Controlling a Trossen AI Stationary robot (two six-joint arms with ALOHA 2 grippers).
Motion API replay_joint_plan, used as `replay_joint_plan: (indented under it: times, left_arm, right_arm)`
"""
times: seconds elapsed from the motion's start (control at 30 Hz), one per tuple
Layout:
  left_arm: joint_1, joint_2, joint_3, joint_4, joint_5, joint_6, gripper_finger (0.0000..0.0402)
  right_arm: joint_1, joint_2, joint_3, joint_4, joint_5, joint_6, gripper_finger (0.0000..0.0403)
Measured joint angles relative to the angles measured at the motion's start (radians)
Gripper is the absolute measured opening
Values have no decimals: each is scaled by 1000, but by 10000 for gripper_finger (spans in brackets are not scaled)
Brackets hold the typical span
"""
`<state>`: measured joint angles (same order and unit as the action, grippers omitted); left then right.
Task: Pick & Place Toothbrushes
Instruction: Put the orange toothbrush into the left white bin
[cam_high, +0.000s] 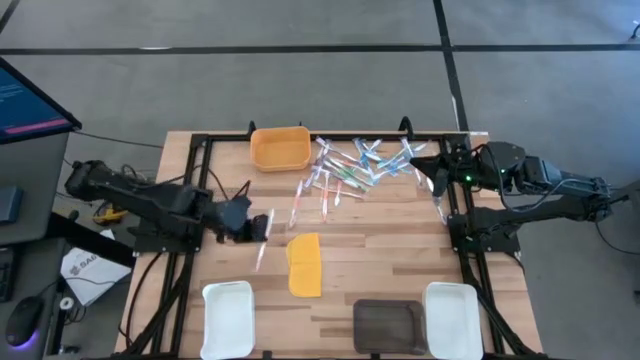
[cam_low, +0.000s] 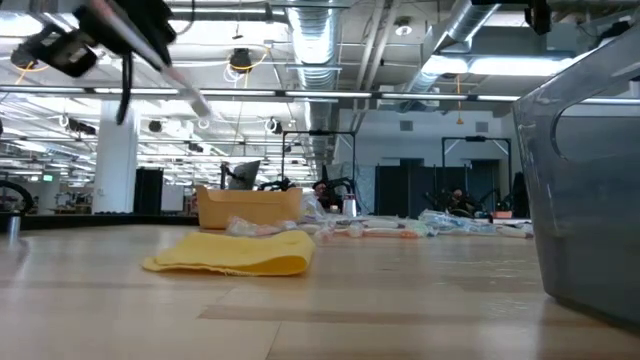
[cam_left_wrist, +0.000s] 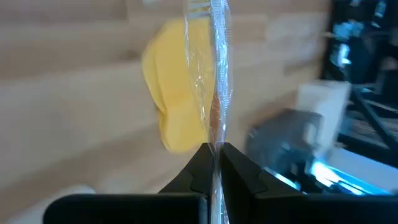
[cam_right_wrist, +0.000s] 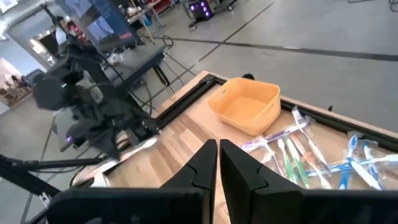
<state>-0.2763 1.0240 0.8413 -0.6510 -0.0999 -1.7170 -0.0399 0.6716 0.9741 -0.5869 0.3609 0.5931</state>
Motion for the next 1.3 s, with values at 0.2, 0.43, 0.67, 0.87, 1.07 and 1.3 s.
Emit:
replay_joint_plan:
  times: [0.2,0.43,0.67,0.87,1.07,1.3]
  left_arm:
    - [-229,-12,0,99,-127,-233,8]
    - [-459,52,26,171,-191,-486,7]
    - [-557,131,147,154,-209,-554,6]
    - [-565,202,267,53,-115,-572,6]
    - [-565,234,371,-181,0,-597,6]
    - [-548,313,387,-250,104,-610,5]
  right_arm:
    - [0,-20,0,-52,-24,-1,17]
    - [0,-33,0,-123,-27,9,17]
    - [0,-32,0,-149,-54,10,17]
    - [0,-32,0,-149,-67,10,17]
    - [0,-32,0,-149,-73,10,17]
    - [0,-31,0,-153,-76,10,17]
